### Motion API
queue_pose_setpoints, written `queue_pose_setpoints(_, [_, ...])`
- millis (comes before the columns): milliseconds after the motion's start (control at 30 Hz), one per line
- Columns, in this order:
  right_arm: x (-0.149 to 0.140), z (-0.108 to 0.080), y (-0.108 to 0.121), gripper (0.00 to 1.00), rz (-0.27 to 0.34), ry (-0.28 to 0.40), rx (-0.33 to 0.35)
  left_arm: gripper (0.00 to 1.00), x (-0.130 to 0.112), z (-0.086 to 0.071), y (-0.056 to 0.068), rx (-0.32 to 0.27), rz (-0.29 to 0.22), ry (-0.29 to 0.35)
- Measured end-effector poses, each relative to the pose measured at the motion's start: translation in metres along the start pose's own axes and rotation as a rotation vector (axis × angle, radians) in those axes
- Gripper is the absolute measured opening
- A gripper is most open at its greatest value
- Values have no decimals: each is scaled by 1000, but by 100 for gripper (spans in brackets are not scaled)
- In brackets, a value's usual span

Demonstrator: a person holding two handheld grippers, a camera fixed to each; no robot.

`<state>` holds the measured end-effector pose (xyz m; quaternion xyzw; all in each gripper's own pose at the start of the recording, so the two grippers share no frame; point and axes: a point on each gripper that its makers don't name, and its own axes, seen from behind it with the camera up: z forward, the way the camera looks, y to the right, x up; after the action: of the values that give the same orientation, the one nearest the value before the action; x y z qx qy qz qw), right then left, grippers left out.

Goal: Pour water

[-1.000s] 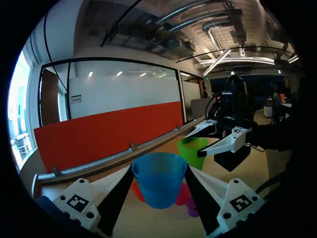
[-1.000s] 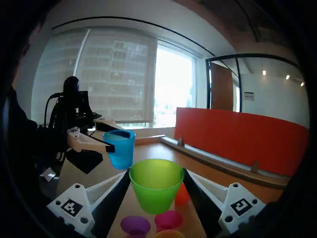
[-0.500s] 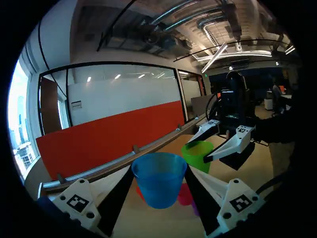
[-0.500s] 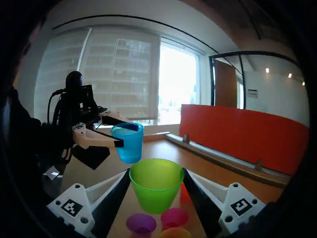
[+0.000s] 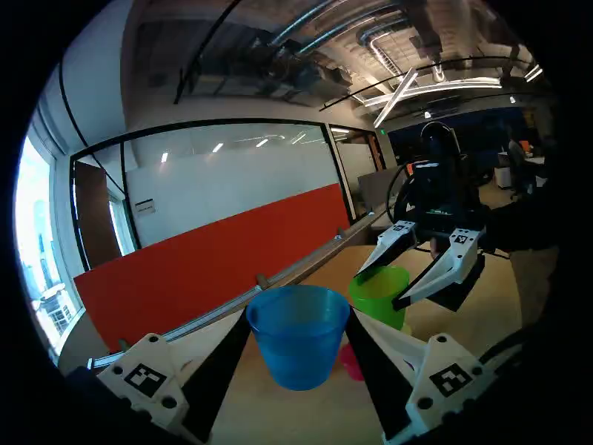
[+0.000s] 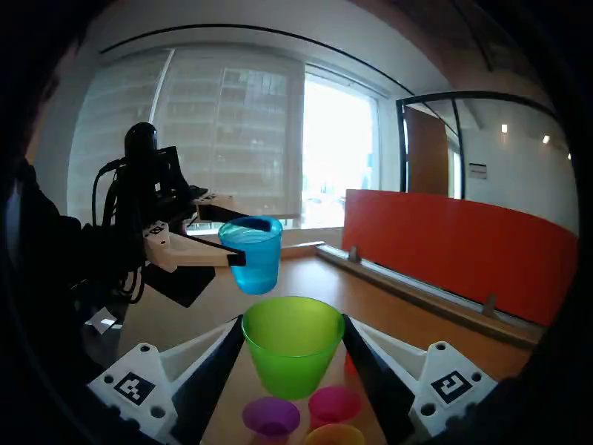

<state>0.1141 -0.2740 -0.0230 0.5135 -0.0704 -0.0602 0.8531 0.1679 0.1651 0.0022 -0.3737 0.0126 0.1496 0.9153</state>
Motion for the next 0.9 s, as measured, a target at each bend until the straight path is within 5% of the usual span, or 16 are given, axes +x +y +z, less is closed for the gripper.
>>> queue_pose_setpoints(900, [-7,6,-15,95,12,-18,42,87,17,9,-3,6,142,0])
